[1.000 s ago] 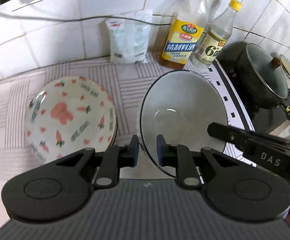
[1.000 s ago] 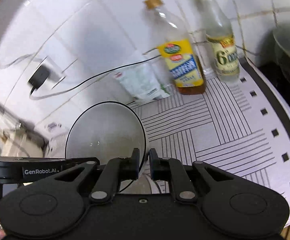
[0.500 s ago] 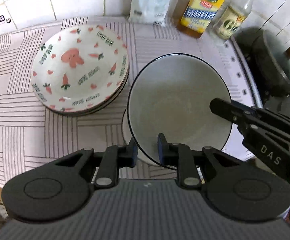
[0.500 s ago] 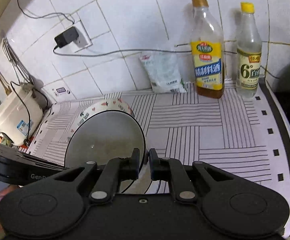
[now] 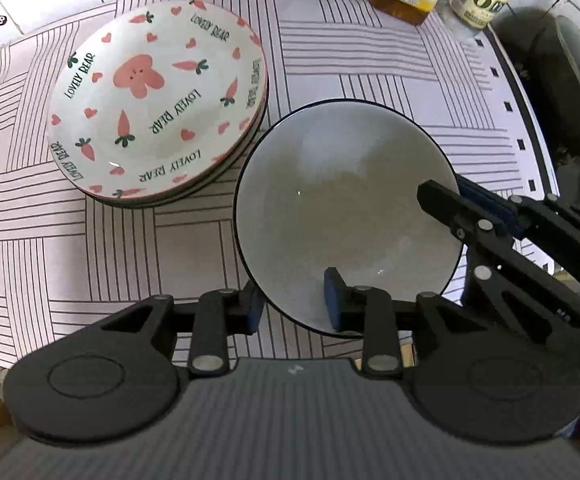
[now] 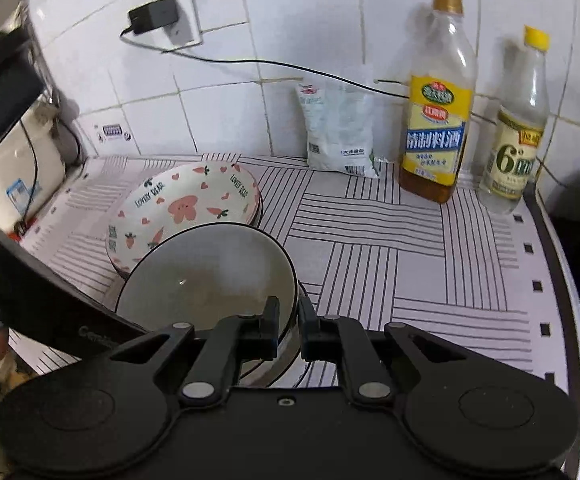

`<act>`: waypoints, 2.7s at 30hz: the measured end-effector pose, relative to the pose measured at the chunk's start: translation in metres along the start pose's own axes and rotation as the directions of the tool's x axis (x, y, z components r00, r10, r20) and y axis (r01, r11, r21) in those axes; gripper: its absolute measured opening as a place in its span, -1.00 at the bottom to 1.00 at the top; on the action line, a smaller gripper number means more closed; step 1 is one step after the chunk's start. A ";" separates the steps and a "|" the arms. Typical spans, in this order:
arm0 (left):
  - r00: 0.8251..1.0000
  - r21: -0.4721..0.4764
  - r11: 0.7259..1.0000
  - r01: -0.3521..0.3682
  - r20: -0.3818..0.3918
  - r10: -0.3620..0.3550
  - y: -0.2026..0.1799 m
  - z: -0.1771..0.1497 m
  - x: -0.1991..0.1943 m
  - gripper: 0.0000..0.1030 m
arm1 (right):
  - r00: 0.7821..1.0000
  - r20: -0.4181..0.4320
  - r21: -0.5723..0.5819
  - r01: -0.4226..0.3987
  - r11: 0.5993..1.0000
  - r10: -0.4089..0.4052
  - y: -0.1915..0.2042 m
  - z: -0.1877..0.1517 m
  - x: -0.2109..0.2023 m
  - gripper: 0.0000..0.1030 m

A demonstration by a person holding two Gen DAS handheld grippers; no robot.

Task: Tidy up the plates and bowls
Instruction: 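Carry the third bowl to the bowl stack and lower it inside, then open the left gripper and grasp the rim of the bowl stack, then lift the three-bowl stack with the left gripper and carry it over the plates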

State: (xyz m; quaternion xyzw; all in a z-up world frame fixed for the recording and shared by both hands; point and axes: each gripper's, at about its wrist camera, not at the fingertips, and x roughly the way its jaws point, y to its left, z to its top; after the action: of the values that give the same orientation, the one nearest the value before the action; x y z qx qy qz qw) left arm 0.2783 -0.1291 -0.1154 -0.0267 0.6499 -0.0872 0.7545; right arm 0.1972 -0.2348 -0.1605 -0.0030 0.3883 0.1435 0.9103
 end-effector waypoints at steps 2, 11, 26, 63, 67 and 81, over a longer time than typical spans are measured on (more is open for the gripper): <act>1.000 -0.005 1.000 0.005 -0.004 -0.005 0.000 0.000 0.002 -0.42 | 1.000 -0.001 0.004 0.012 1.000 -0.012 0.001 0.000 0.001 -0.76; 1.000 -0.024 0.999 0.023 0.007 -0.023 0.002 -0.001 0.003 -0.36 | 0.997 0.022 -0.085 0.073 0.994 -0.072 0.009 -0.002 0.006 -0.77; 0.989 -0.089 0.989 0.116 0.103 -0.107 0.031 -0.032 -0.033 -0.20 | 0.997 0.068 0.034 -0.035 0.999 0.032 -0.006 -0.027 -0.050 -0.45; 0.836 -0.083 0.879 0.470 0.360 -0.414 0.081 -0.052 0.024 0.22 | 0.981 0.191 -0.095 0.035 0.995 -0.017 0.039 -0.114 0.014 0.81; 0.849 -0.064 0.889 0.454 0.335 -0.409 0.072 -0.043 0.041 0.16 | 0.989 0.149 -0.116 0.035 0.993 -0.017 0.036 -0.112 0.042 0.82; 0.837 0.005 0.901 0.434 0.368 -0.405 0.077 -0.035 0.055 -0.14 | 0.977 0.203 -0.115 -0.042 0.992 0.065 0.018 -0.107 0.061 0.90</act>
State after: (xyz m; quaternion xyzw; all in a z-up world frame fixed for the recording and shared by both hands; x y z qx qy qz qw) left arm 0.2594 -0.0598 -0.1864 -0.2137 0.4816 -0.2181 0.8215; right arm 0.1572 -0.2146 -0.2768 -0.0277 0.2832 0.1888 0.9399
